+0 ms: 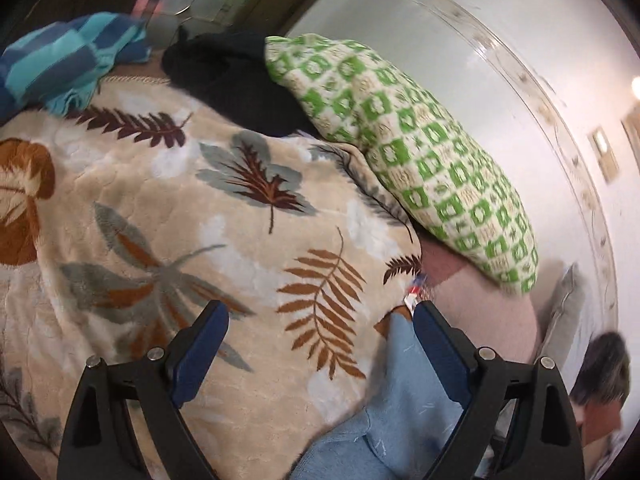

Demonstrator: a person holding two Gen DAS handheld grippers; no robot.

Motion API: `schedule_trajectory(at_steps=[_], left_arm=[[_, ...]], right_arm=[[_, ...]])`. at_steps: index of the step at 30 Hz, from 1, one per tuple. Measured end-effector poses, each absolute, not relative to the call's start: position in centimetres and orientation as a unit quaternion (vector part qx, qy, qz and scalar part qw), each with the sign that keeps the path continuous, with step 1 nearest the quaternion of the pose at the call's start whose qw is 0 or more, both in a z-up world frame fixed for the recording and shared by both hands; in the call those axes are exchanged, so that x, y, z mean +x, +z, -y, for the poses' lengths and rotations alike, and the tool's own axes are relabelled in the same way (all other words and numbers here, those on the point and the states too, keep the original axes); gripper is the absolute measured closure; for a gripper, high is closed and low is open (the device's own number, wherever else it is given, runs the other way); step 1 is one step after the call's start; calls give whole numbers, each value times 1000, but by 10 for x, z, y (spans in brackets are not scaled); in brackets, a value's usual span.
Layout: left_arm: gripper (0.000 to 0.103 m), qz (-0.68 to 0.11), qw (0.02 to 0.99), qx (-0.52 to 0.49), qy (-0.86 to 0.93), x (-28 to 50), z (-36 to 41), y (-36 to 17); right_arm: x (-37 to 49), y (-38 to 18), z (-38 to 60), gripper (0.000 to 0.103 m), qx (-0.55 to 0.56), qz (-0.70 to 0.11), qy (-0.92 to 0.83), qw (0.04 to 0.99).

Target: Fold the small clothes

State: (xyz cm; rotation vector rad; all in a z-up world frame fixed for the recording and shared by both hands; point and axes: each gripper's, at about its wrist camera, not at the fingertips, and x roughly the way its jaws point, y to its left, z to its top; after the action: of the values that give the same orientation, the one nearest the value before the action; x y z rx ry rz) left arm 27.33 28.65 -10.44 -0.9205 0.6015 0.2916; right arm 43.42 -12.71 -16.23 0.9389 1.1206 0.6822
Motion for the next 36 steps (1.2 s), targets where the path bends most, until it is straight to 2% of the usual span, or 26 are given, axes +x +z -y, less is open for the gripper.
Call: schedule_trajectory(at_steps=[3,5,8,13,17,22,25,27,29,30,32,36], left_arm=[[9,-289,840,-441,126,273,-287,-104],[9,-296,842,-437,116,277,-284,-105],[9,-302,839,-441,106,279,-282,-106],[9,-296,840,-442,104,273,-281,-101],[9,-296,846,-430,108,272,-279,-100],[9,-299,830,-457,113,273,-288,-107],[9,-302,836,-446,109,274,-284,-105],[9,-305,838,-440,107,276,-281,-106],[9,-309,837,-440,105,278,-281,-108],[9,-310,835,-442,106,279,-281,-109],[9,-312,833,-446,106,279,-282,-110],[9,-306,833,-448,104,278,-283,-108]], right_arm=[[455,-209,63,25,433,-533,305,660],[459,-206,42,22,423,-518,311,675],[466,-199,20,20,399,-543,296,678],[450,-171,42,20,381,-524,295,702],[454,-210,1,19,377,-580,313,651],[455,-190,7,17,377,-566,327,657],[465,-168,23,17,395,-515,328,686],[478,-177,18,17,405,-513,316,688],[494,-211,-6,18,379,-564,301,669],[494,-205,-13,19,367,-552,302,685],[494,-193,-23,18,380,-551,341,660],[480,-160,-8,18,339,-515,318,720]])
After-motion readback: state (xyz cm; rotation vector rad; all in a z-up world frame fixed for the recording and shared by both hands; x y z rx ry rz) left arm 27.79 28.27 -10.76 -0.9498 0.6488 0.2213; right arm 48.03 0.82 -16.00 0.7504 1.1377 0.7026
